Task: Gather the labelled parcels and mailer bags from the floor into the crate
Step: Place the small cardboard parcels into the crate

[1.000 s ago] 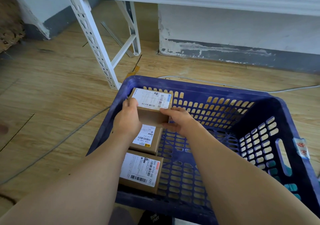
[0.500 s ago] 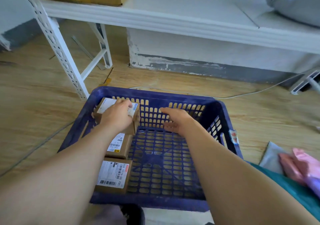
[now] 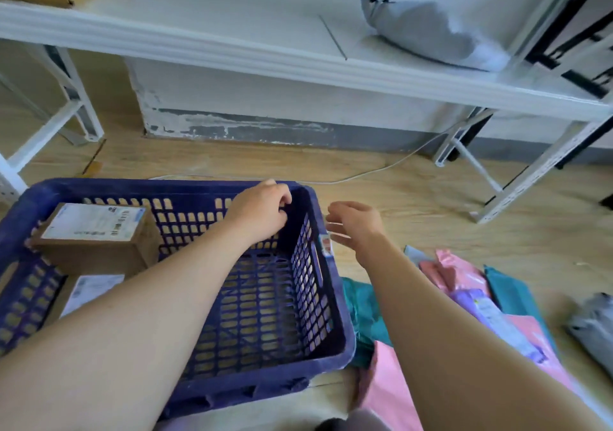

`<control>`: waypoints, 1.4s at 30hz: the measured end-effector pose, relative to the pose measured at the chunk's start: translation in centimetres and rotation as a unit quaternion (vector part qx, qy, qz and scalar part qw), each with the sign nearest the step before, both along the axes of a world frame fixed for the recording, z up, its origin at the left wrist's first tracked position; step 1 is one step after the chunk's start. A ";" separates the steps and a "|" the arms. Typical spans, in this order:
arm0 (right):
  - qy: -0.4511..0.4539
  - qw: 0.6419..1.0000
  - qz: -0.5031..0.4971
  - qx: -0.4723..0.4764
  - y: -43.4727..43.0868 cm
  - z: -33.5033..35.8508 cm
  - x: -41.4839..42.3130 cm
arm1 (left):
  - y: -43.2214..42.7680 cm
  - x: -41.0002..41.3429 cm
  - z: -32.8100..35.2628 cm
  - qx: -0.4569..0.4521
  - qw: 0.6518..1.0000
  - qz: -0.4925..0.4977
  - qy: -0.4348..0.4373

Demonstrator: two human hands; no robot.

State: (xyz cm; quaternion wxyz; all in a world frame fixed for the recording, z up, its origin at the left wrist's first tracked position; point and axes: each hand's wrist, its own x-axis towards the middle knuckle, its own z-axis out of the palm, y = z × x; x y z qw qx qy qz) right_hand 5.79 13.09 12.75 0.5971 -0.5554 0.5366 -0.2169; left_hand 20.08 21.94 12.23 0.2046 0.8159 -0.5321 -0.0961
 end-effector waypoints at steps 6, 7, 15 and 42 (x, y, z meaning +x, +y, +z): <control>0.035 0.994 -0.083 -0.058 -3.6 -1.1 -4.0 | -2.7 -1.9 0.0 -0.015 0.998 -0.044 -0.034; 0.051 0.992 -0.088 -0.072 -4.0 -1.5 -4.2 | -3.2 -2.1 -0.2 -0.015 0.998 -0.048 -0.033; 0.151 0.978 -0.036 -0.140 -6.0 -4.3 -3.4 | -6.5 -2.5 -2.4 -0.009 0.997 -0.064 -0.036; 0.392 0.841 0.300 -0.222 -13.9 -19.8 8.0 | -20.4 3.8 -6.5 0.125 0.990 -0.062 -0.010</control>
